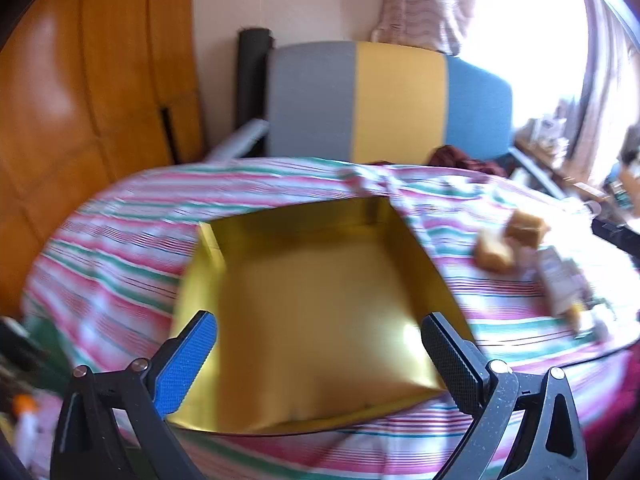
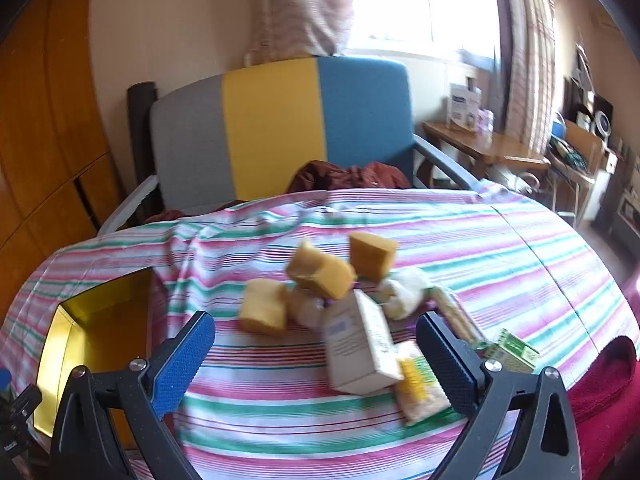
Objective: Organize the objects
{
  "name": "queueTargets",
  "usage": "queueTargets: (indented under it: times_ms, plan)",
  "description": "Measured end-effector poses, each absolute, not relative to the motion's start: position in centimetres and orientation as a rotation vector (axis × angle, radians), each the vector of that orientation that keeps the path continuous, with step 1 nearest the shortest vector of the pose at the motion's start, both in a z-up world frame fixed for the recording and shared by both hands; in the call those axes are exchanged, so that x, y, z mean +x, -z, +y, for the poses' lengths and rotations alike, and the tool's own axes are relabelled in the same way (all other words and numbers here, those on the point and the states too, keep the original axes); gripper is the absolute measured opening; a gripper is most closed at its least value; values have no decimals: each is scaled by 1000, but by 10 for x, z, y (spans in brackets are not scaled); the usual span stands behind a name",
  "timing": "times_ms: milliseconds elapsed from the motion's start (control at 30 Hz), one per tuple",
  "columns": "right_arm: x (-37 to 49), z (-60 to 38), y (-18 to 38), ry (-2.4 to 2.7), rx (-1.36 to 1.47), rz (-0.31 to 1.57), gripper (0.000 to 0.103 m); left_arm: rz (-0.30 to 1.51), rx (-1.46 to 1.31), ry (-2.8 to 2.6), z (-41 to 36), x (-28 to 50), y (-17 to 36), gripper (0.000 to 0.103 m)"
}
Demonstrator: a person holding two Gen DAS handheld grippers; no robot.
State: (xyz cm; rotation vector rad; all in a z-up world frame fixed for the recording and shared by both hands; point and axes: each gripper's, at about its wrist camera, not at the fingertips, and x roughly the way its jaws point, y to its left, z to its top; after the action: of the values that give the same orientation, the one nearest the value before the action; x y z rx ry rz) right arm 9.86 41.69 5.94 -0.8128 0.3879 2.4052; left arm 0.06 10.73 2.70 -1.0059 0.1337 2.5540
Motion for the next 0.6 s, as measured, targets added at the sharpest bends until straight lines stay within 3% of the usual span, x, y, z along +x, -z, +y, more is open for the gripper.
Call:
queueTargets:
  times_ms: [100, 400, 600]
  plan:
    - [114, 452, -55, -2340, -809, 445, 103, 68, -1041, -2482, 118, -3, -25, 103]
    - [155, 520, -34, -2212, -743, 564, 103, 202, -1020, -2381, 165, 0, -24, 103]
    - [169, 544, -16, -2181, -703, 778, 103, 278, -1026, -2299, 198, -1, -23, 103]
